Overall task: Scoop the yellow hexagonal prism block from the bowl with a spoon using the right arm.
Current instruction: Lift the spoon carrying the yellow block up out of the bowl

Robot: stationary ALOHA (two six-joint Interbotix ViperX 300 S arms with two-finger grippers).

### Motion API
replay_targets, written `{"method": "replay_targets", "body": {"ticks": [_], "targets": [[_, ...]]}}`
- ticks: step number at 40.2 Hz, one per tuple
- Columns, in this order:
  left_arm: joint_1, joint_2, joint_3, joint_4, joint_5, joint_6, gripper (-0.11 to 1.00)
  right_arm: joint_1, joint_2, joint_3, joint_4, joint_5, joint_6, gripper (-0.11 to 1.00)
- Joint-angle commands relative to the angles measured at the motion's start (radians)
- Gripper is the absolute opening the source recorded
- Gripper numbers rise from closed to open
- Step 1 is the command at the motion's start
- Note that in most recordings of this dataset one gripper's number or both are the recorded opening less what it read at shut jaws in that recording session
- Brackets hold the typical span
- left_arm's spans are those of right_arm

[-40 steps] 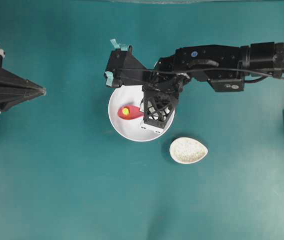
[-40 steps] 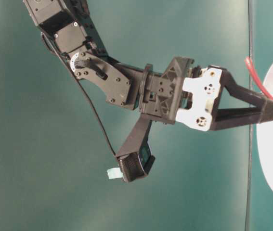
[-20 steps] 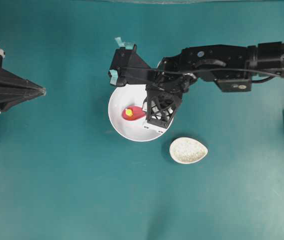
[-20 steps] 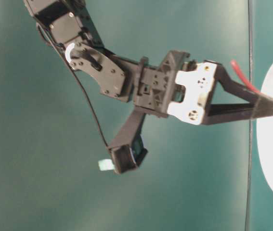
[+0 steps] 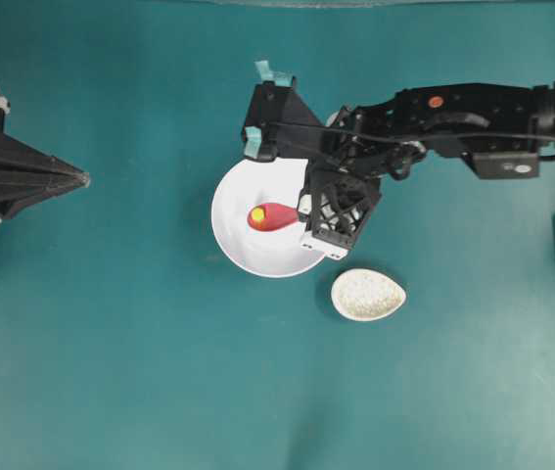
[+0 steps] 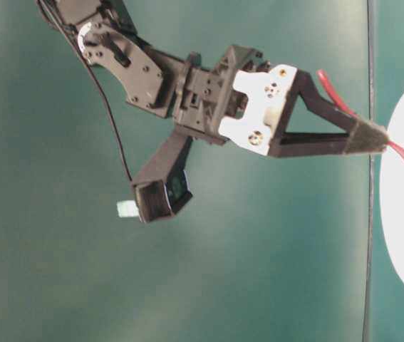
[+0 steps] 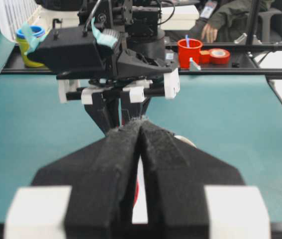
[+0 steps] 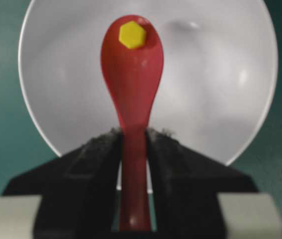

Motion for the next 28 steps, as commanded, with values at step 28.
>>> {"method": "replay_targets", "body": {"ticks": [28], "targets": [[0.000,0.008,-0.021,0.003,-0.011,-0.006,0.00,0.000,-0.186,0.058,-0.005,-0.103,-0.002,0.24]]}}
